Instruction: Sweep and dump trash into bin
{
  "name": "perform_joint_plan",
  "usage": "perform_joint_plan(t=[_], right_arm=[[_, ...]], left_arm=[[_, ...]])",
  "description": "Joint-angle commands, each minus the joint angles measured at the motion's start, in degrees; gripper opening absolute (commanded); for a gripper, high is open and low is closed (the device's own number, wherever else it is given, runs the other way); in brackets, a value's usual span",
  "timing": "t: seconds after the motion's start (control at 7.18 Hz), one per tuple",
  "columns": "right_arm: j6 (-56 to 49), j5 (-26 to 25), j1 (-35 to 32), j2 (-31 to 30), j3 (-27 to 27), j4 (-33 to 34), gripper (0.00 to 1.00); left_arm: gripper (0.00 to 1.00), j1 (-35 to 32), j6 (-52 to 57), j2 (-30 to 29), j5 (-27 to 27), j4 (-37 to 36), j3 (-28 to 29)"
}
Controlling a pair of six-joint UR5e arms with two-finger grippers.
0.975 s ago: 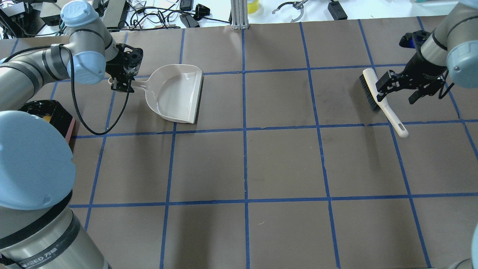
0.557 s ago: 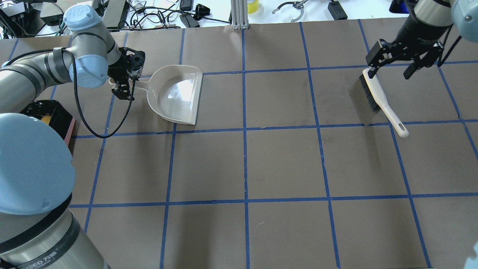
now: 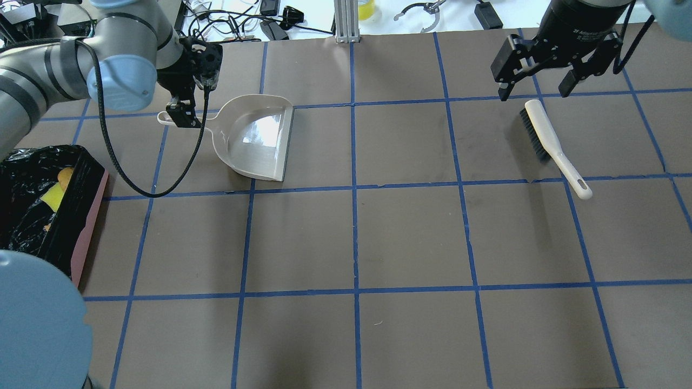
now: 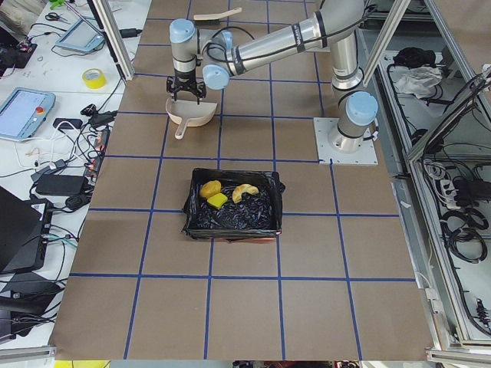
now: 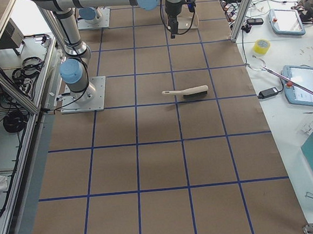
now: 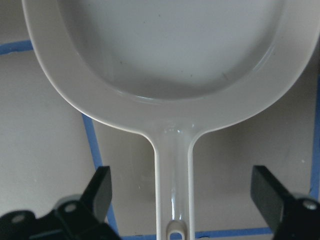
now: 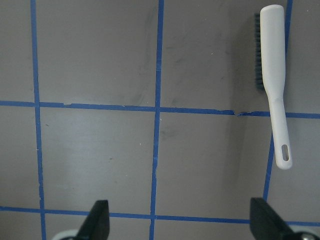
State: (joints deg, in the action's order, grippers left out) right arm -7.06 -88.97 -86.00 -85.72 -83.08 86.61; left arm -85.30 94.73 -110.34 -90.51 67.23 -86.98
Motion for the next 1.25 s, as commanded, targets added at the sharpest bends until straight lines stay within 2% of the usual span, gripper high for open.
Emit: perform_joint_plan(t=[0.0, 0.14, 0.42, 0.7, 0.84, 0.97, 1.11], right_arm=[[0.21, -0.6, -1.18, -1.02, -0.76, -0.3, 1.0], [0.21, -0.25, -1.53, -1.02, -0.94, -0.39, 1.0], [0.21, -0.51, -2.68, -1.02, -0.94, -0.21, 1.0], [0.12, -0.68, -2.68, -0.76, -1.03, -0.13, 1.0], [0.12, -0.77, -2.68, -0.93, -1.03, -0.12, 1.0], [0.12, -0.77, -2.77, -0.94, -1.03, -0.04, 1.0], [0.03, -0.68, -2.68, -0.85, -1.12, 0.14, 1.0]], left_arm=[[1.0, -2.84, -19.3, 10.71, 0.95, 11.55, -0.46], [1.0, -4.86, -37.42, 14.24, 0.77, 14.04, -2.03], [1.0, -7.59, -66.2, 19.27, 0.07, 14.67, -6.16], [1.0, -6.55, -73.08, 21.48, -0.81, 14.42, -5.83], [1.0, -6.64, -82.77, 22.35, -0.55, 15.81, -5.57], [1.0, -6.81, -87.65, 23.41, -0.89, 18.52, -5.74], [1.0, -6.38, -87.7, 24.38, -1.94, 19.77, -5.22]])
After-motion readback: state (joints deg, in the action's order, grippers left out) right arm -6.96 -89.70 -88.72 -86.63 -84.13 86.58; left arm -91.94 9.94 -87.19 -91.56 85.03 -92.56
